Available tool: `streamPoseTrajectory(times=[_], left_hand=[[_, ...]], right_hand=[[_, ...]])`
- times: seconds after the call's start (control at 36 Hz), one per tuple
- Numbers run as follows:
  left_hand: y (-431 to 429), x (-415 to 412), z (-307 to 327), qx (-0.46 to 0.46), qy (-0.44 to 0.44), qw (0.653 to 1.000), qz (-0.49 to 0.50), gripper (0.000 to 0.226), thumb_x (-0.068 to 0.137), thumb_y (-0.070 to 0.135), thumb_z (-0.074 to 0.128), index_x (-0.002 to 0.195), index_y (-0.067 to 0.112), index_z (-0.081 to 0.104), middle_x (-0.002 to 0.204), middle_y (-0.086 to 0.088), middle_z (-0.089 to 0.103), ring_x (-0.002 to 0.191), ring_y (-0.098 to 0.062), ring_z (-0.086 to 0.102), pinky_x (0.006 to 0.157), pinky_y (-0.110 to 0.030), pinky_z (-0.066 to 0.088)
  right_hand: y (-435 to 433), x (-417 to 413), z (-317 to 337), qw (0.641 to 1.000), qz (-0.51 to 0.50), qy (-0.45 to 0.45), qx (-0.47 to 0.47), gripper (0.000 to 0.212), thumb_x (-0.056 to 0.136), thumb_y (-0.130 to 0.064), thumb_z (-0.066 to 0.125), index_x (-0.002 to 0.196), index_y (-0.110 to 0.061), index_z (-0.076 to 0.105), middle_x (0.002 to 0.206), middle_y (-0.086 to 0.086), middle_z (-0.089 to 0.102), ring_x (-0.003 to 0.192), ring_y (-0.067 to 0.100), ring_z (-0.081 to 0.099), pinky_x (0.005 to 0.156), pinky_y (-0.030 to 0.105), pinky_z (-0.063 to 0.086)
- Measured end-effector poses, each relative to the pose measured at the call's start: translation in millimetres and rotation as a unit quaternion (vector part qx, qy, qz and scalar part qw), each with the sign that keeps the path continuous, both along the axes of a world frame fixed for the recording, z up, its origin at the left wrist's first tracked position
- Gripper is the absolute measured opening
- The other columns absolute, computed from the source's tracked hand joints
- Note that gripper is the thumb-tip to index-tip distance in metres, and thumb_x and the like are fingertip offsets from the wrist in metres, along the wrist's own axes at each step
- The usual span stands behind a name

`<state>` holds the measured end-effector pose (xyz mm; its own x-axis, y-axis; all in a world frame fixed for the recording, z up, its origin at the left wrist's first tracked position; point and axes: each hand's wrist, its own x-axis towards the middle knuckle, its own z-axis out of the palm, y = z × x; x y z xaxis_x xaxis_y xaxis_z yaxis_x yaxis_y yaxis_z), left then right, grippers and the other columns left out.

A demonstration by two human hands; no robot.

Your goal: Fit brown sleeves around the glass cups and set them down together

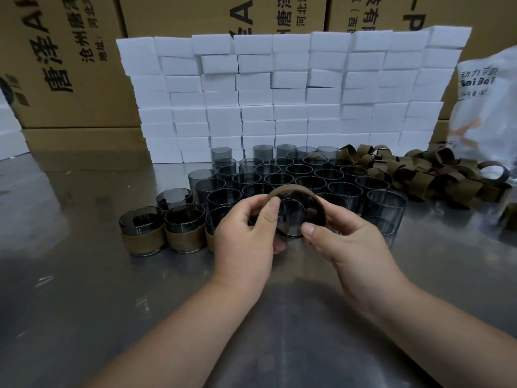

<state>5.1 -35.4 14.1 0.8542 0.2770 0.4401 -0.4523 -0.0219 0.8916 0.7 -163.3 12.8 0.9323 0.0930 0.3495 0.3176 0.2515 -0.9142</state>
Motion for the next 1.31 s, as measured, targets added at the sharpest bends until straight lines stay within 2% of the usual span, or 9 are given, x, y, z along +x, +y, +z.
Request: streamPoseTrajectory(times=[0.08, 0.17, 0.28, 0.47, 0.67, 0.94, 1.11, 1.25, 1.31], left_hand=[[1.1, 0.5, -0.8, 0.022, -0.009, 1.000, -0.015, 0.057, 0.066, 0.057, 0.050, 0.102, 0.015, 0.064, 0.077, -0.007, 0.063, 0.042, -0.009, 0.054, 0.044, -0.021, 0.044], [2.4, -2.6, 2.5, 0.048, -0.028, 0.998, -0.018, 0.049, 0.065, 0.062, 0.045, 0.088, 0.023, 0.063, 0.087, -0.021, 0.056, 0.041, -0.002, 0.052, 0.044, -0.014, 0.040], [1.9, -3.8, 1.6, 0.017, -0.021, 0.999, -0.038, 0.048, 0.065, 0.064, 0.047, 0.079, 0.020, 0.058, 0.077, -0.009, 0.056, 0.043, -0.003, 0.050, 0.043, -0.014, 0.039], [2.8, -4.8, 0.9, -0.033, 0.039, 0.993, -0.105, 0.051, 0.064, 0.069, 0.056, 0.091, 0.025, 0.063, 0.084, 0.002, 0.066, 0.054, -0.010, 0.056, 0.058, -0.037, 0.053], [3.1, -3.6, 2.1, -0.122, 0.101, 0.963, -0.216, 0.032, 0.068, 0.048, 0.061, 0.087, 0.022, 0.057, 0.079, 0.000, 0.065, 0.045, -0.014, 0.052, 0.055, -0.030, 0.051], [3.8, -5.0, 1.9, -0.136, 0.106, 0.955, -0.243, 0.045, 0.069, 0.049, 0.054, 0.099, 0.017, 0.064, 0.077, -0.004, 0.065, 0.041, -0.011, 0.046, 0.047, -0.025, 0.046], [3.3, -4.1, 2.4, -0.146, 0.128, 0.947, -0.255, 0.032, 0.066, 0.047, 0.054, 0.073, 0.023, 0.074, 0.073, -0.005, 0.062, 0.038, -0.010, 0.043, 0.042, -0.022, 0.042], [3.5, -1.6, 0.8, -0.147, 0.123, 0.948, -0.254, 0.030, 0.067, 0.047, 0.054, 0.072, 0.027, 0.075, 0.067, 0.000, 0.062, 0.039, -0.010, 0.045, 0.043, -0.022, 0.042], [4.2, 0.1, -0.6, -0.150, 0.120, 0.947, -0.257, 0.032, 0.068, 0.047, 0.055, 0.078, 0.024, 0.074, 0.076, -0.006, 0.060, 0.041, -0.010, 0.045, 0.043, -0.022, 0.042]], right_hand=[[0.9, -0.5, 1.0, 1.000, 0.002, 0.012, 0.015, 0.044, 0.059, -0.017, 0.071, 0.103, -0.022, 0.068, 0.084, -0.009, 0.073, 0.073, -0.001, 0.065, 0.064, 0.011, 0.048], [0.8, -1.2, 0.5, 1.000, 0.006, 0.013, 0.021, 0.046, 0.057, -0.020, 0.070, 0.103, -0.022, 0.068, 0.082, -0.009, 0.073, 0.072, -0.001, 0.065, 0.065, 0.011, 0.048], [1.3, -2.7, -1.0, 0.999, 0.013, 0.013, 0.028, 0.050, 0.056, -0.023, 0.071, 0.106, -0.020, 0.068, 0.084, -0.007, 0.073, 0.074, 0.000, 0.066, 0.066, 0.012, 0.049], [1.5, -3.4, -0.5, 1.000, 0.008, 0.004, 0.024, 0.054, 0.057, -0.025, 0.072, 0.110, -0.018, 0.067, 0.091, -0.005, 0.074, 0.081, 0.000, 0.067, 0.068, 0.011, 0.049], [-4.0, 0.3, 1.1, 1.000, -0.007, 0.008, 0.028, 0.063, 0.058, -0.026, 0.070, 0.119, -0.010, 0.064, 0.102, 0.001, 0.073, 0.098, 0.011, 0.066, 0.089, 0.021, 0.051], [-3.9, -0.5, 0.7, 1.000, -0.009, -0.018, 0.002, 0.056, 0.056, -0.035, 0.081, 0.108, -0.019, 0.069, 0.103, 0.000, 0.073, 0.098, 0.011, 0.068, 0.078, 0.019, 0.051], [-5.9, 5.5, -4.0, 0.999, -0.024, 0.026, 0.003, 0.080, 0.056, -0.037, 0.078, 0.126, -0.006, 0.057, 0.116, 0.010, 0.067, 0.110, 0.022, 0.062, 0.103, 0.043, 0.043], [-4.5, 6.1, -5.1, 0.999, -0.039, 0.032, -0.013, 0.107, 0.036, -0.068, 0.081, 0.124, -0.010, 0.059, 0.114, 0.007, 0.068, 0.110, 0.021, 0.063, 0.102, 0.041, 0.043], [-4.4, 6.5, -6.0, 0.999, -0.025, 0.032, -0.010, 0.084, 0.049, -0.068, 0.077, 0.112, -0.014, 0.068, 0.111, 0.006, 0.070, 0.108, 0.019, 0.063, 0.102, 0.042, 0.043]])
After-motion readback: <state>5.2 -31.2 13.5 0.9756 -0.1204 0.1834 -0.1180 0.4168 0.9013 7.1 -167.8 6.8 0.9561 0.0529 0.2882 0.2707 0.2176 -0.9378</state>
